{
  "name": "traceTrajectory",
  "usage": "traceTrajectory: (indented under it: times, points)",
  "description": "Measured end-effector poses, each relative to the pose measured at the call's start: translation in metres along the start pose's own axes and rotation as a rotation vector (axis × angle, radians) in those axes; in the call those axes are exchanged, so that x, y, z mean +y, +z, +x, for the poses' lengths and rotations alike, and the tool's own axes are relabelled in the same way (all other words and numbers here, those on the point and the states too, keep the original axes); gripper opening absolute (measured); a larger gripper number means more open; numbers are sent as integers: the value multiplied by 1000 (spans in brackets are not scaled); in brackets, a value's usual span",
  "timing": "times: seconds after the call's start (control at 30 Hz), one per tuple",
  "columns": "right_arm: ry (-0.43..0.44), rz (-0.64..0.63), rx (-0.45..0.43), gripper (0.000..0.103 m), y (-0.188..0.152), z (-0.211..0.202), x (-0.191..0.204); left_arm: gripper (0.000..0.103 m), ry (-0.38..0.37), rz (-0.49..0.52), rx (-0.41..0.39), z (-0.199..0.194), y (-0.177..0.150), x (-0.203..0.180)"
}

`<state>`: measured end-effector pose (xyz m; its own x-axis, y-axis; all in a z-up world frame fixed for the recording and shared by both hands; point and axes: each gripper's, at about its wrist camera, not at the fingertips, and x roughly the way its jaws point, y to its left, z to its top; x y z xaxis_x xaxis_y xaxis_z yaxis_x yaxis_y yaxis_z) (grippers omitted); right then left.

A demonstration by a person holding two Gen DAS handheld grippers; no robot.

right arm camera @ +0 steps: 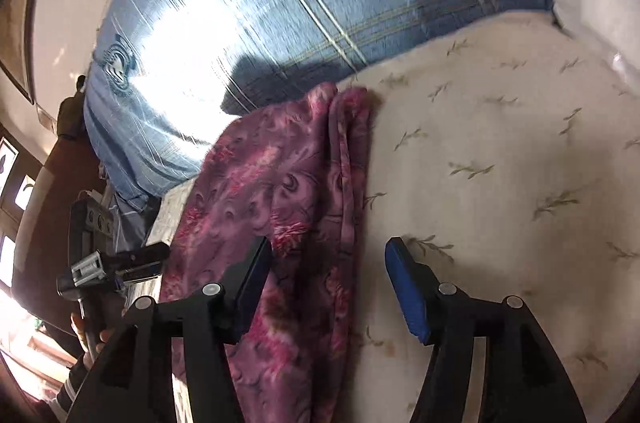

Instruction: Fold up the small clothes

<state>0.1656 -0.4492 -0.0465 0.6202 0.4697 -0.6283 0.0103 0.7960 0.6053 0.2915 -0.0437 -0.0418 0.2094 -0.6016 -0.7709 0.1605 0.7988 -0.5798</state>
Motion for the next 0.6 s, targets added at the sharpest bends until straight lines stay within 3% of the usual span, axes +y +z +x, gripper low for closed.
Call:
traceTrajectory:
  times: [0.07,0.17,0.27,0.3,0.33,0.43,0.6]
  points:
    - [90,-32,54,62,1,14,9,98,-44,18,16,6,5,-10]
    - [84,-106,56,68,3,25,21,97,-100,20,52,24,8,-22]
    - [55,-84,40,52,6,26,15,94,-54,33,-5,30,6,-33]
    - [50,-82,37,42,4,25,13,79,-27,33,-17,33,6,-37]
    - [46,-91,31,36,2,23,14,56,4,45,-20,34,5,-40]
    - [-9,-114,0,29,-3,16,26,27,62,110,-35,23,-1,-45]
    - [-18,-116,-47,27,-15,-6,53,23,61,104,-78,-20,-20,-40]
